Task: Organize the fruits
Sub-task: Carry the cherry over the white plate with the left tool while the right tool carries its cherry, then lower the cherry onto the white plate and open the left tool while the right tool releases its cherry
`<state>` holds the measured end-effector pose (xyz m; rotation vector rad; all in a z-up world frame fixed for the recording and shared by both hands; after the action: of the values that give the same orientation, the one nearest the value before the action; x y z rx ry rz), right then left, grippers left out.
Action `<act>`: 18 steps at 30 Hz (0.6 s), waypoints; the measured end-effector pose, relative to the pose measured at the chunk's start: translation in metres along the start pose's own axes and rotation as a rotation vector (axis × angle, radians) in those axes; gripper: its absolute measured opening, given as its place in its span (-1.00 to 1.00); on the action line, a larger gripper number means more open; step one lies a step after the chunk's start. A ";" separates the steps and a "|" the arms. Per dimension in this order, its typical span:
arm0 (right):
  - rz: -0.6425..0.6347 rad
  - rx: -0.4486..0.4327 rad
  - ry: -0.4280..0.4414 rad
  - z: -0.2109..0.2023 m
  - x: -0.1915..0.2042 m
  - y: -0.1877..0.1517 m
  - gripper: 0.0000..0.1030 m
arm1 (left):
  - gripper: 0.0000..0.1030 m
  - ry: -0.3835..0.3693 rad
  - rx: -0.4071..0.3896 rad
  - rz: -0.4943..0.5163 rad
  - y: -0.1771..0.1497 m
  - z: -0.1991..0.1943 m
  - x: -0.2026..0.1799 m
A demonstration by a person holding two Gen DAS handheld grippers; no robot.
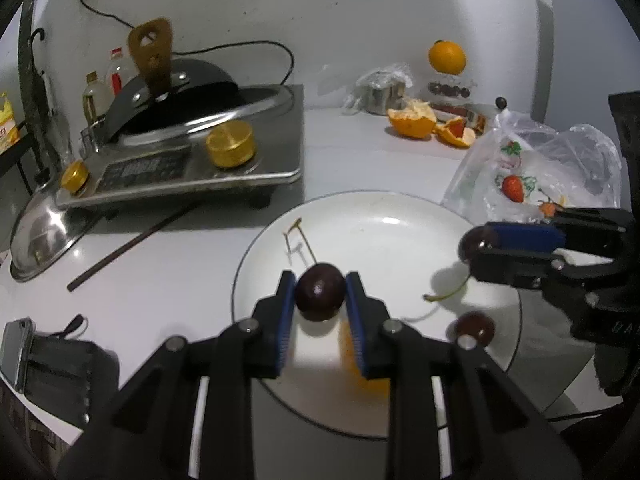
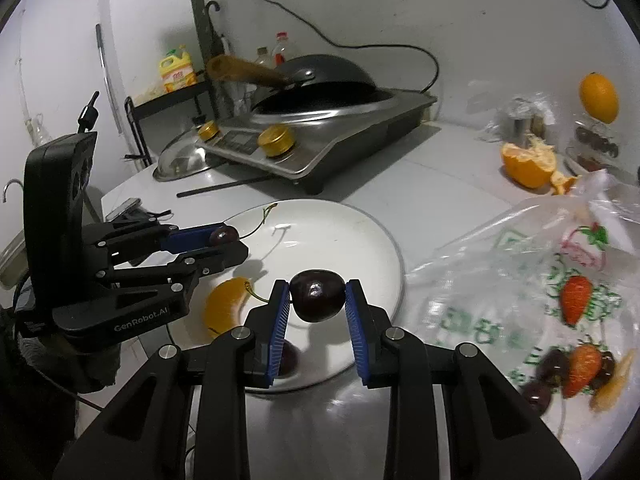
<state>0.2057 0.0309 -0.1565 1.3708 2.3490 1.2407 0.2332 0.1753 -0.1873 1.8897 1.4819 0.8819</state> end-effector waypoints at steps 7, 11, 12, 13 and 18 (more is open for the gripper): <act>-0.009 0.029 0.015 0.013 0.012 -0.005 -0.41 | -0.47 0.007 0.020 -0.011 -0.009 -0.004 0.002; -0.010 0.030 0.011 0.013 0.015 -0.006 -0.32 | -0.42 0.018 0.012 -0.011 -0.010 -0.011 0.003; -0.009 0.027 0.010 0.013 0.015 -0.006 -0.16 | -0.41 0.022 0.008 -0.012 -0.011 -0.013 0.004; -0.004 0.022 0.010 0.011 0.015 -0.006 -0.04 | -0.40 0.027 0.006 -0.012 -0.011 -0.015 0.004; 0.000 0.005 0.005 0.003 0.015 -0.004 -0.02 | 0.32 0.041 -0.013 -0.021 -0.016 -0.027 0.005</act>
<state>0.1959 0.0429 -0.1576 1.3701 2.3571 1.2405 0.2033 0.1846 -0.1818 1.8536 1.5143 0.9236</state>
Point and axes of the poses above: each gripper's, at about its wrist camera, not at the fingertips, and z roughly the way its jaws point, x to its left, y to its top, the point moved 5 cm from there along z, roughly the way its jaws point, and after that the axes turned 11 degrees about z, right-handed, at the moved point
